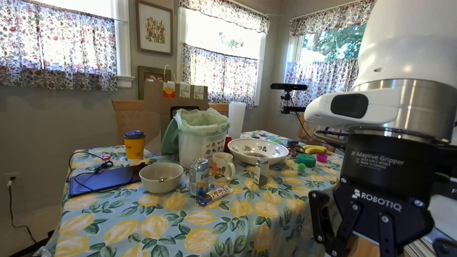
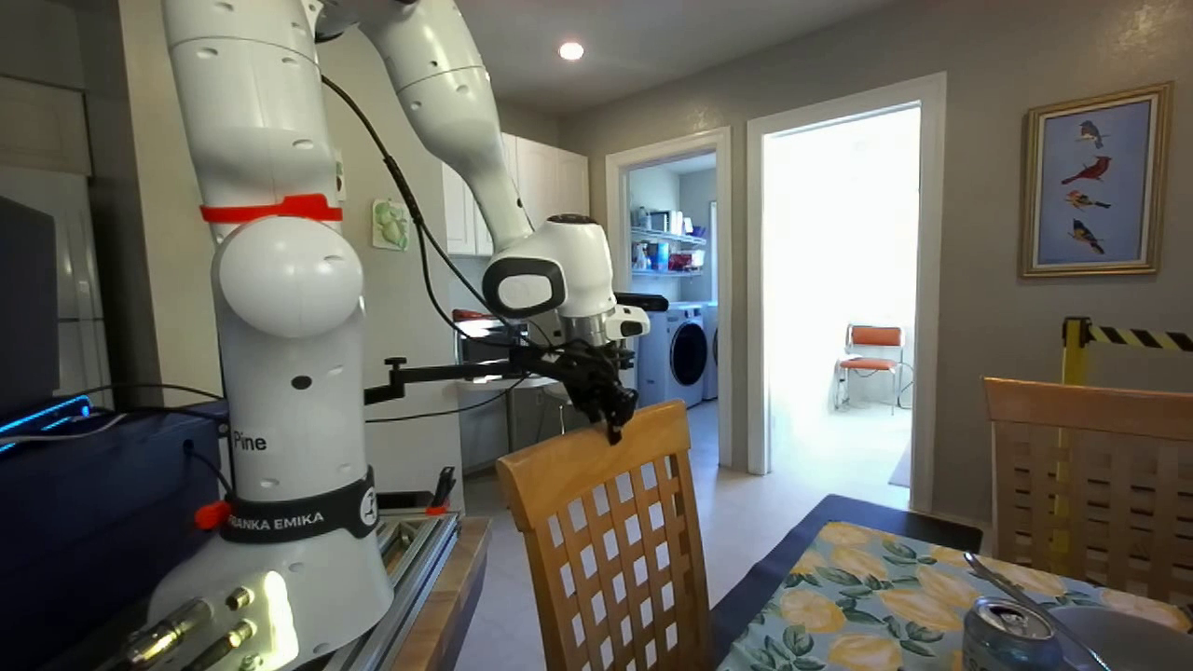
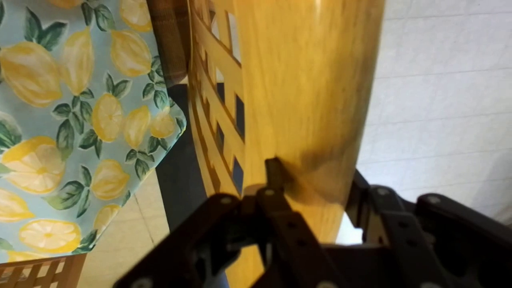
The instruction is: Pull out the chair
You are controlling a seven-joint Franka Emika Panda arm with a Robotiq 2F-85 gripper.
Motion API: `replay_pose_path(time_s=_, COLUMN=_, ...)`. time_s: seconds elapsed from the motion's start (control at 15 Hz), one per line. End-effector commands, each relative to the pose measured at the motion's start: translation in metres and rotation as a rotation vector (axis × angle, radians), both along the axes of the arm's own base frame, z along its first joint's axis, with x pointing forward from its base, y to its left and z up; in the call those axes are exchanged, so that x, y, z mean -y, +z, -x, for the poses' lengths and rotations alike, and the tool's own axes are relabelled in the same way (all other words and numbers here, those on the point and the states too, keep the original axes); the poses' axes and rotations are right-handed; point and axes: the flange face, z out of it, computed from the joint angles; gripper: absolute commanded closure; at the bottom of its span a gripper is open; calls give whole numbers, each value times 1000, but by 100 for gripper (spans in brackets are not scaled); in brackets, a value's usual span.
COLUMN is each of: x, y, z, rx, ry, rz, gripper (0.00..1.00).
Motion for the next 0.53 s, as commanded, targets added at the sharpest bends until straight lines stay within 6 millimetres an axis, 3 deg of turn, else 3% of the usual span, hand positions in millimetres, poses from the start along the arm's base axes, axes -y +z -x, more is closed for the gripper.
replay_pose_path(time_s=0.0, x=5, y=13, z=-9, rx=-40, ry=-36, rz=-27, gripper=28)
replay_pose_path(time_s=0.2, x=4, y=20, z=-20, rx=-56, ry=-61, rz=-49, gripper=5)
replay_pose_path(time_s=0.47, x=5, y=31, z=-27, rx=-63, ry=-72, rz=-66, gripper=0)
